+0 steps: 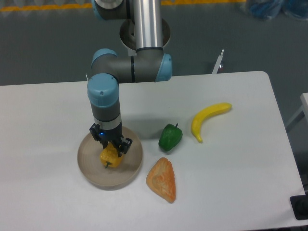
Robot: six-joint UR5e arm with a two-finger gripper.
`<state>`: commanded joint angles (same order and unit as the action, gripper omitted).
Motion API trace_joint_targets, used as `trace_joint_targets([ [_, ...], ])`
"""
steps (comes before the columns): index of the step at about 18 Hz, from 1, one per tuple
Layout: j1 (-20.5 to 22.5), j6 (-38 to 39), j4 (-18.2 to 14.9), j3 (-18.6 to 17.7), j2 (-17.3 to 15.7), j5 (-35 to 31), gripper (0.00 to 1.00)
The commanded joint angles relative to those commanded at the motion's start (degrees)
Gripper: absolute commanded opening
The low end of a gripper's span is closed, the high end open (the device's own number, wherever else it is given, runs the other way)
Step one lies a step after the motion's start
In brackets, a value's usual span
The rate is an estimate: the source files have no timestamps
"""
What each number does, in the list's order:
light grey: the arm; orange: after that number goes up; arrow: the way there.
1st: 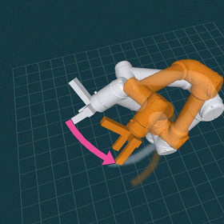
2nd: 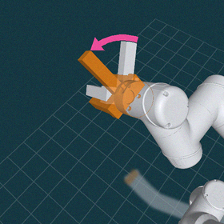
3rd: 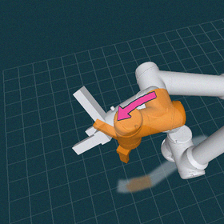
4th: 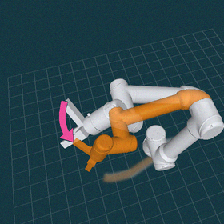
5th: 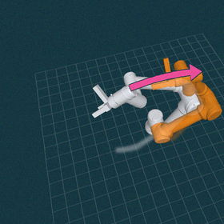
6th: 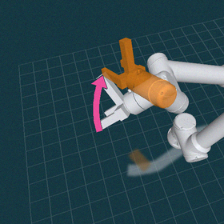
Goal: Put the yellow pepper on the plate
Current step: 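Lower the yellow pepper onto the plate center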
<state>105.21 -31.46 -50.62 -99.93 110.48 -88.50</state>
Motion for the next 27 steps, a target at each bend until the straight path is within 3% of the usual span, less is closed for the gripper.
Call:
trace_joint_targets([
  [11,-0.4,-0.1,0.1,-0.2,0.4,0.0,0.47],
  [12,-0.4,0.0,0.1,-0.2,0.4,0.0,0.51],
  [14,-0.4,-0.1,0.1,-0.2,0.4,0.0,0.74],
  [16,-0.4,-0.2,0.1,-0.1,0.3,0.0,0.9],
  [18,-0.3,0.0,0.1,0.1,-0.3,0.2,1.0],
  [25,2.4,-0.5,-0.2,1.8,-3.5,0.0,1.0],
  [27,7.0,-5.0,-0.4,2.0,-5.4,-0.2,1.0],
])
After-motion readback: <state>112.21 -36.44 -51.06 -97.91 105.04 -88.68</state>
